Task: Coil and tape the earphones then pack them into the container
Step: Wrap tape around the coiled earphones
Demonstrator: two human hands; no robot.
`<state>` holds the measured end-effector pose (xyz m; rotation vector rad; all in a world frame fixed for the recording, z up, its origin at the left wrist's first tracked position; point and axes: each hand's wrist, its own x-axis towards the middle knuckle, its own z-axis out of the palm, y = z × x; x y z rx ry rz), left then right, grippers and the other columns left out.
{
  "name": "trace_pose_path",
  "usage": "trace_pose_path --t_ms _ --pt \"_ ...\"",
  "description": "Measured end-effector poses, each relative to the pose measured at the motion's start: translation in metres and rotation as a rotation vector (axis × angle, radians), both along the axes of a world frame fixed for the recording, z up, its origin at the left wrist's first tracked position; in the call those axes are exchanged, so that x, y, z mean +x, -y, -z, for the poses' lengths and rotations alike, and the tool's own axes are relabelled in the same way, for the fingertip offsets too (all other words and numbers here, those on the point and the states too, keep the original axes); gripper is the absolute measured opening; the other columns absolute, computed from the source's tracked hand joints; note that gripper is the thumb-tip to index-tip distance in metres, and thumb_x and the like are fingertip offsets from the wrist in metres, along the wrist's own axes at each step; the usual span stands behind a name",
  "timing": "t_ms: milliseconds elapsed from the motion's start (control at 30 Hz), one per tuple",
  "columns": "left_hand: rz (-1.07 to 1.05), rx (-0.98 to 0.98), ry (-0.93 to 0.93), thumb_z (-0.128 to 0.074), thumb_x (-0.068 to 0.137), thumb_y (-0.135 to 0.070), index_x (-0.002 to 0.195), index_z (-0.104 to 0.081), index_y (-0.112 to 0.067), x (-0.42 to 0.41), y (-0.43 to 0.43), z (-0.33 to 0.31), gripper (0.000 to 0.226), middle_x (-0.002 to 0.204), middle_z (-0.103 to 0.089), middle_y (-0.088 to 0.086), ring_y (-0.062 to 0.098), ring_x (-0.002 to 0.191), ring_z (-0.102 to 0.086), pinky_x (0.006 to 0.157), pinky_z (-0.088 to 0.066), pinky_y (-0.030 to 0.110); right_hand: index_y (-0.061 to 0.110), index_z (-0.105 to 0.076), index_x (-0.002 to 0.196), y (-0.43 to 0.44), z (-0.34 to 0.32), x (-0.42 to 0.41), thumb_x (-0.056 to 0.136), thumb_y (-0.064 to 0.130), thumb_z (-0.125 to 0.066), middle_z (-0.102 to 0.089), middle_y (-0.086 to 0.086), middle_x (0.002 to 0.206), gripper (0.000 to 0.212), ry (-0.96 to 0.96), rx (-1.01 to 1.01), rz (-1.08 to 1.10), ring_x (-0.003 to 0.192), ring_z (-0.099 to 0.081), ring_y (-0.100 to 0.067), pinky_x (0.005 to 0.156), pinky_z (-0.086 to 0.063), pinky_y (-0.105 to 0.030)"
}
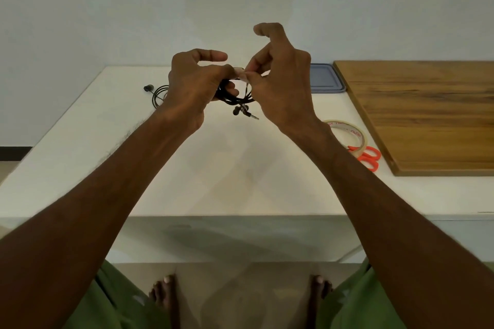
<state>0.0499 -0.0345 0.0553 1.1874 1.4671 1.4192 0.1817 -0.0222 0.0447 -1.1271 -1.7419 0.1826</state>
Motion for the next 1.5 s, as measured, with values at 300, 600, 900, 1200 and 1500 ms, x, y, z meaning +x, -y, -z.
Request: trace_pose_path --t_ms 300,600,900,1200,1500 --pt "0.142 -0.073 0.021 -0.074 0.084 -0.007 0.107 -0.067 -0.006 -0.004 -0.002 -0.002 0.023 0.072 -0.073 0.003 0.012 0.056 -0.068 0.062 -0.056 0.023 0.01 -0.05 0.131 -0.002 0.0 0.004 0.077 0.001 -0.075 -0.067 0.004 0.076 0.06 0.005 -0.053 -0.012 0.074 -0.065 -0.009 0.074 -0.055 -0.027" --pt "0.287 -0.108 0.145 -0.067 0.088 -0.001 0.111 -0.069 0.006 -0.01 -0.004 -0.001 0.024 0.099 -0.075 0.017 0.022 0.084 -0.074 0.072 -0.058 0.021 0.006 -0.052 0.127 -0.001 -0.004 0.01 0.077 -0.001 -0.074 -0.067 -0.001 0.076 0.056 -0.023 -0.085 -0.079 0.068 -0.061 -0.007 0.067 -0.048 -0.01" --pt "0.39 -0.033 0.106 -0.076 0.076 0.001 0.11 -0.07 0.006 -0.016 -0.005 -0.001 0.034 0.104 -0.074 0.018 0.026 0.099 -0.073 0.085 -0.058 0.026 0.01 -0.054 0.126 -0.002 -0.011 0.015 0.075 0.0 -0.075 -0.068 0.005 0.074 0.056 -0.094 -0.152 -0.07 0.072 -0.067 -0.006 0.073 -0.054 -0.015" --pt "0.256 0.153 -0.332 -0.081 0.078 -0.01 0.105 -0.075 -0.006 -0.01 0.001 0.004 0.028 0.09 -0.077 0.009 0.019 0.078 -0.076 0.077 -0.059 0.025 0.011 -0.052 0.128 -0.007 -0.012 0.02 0.081 0.01 -0.076 -0.069 0.006 0.076 0.053 -0.235 -0.348 -0.112 0.077 -0.069 -0.009 0.073 -0.06 -0.026" --pt "0.175 0.194 -0.408 -0.083 0.076 -0.014 0.095 -0.076 -0.012 -0.006 0.004 0.006 0.02 0.082 -0.076 0.004 0.01 0.066 -0.075 0.068 -0.058 0.018 0.005 -0.049 0.13 -0.003 -0.013 0.019 0.082 0.002 -0.074 -0.069 -0.009 0.083 0.054 -0.403 -0.475 -0.175 0.08 -0.071 -0.02 0.063 -0.062 -0.03"
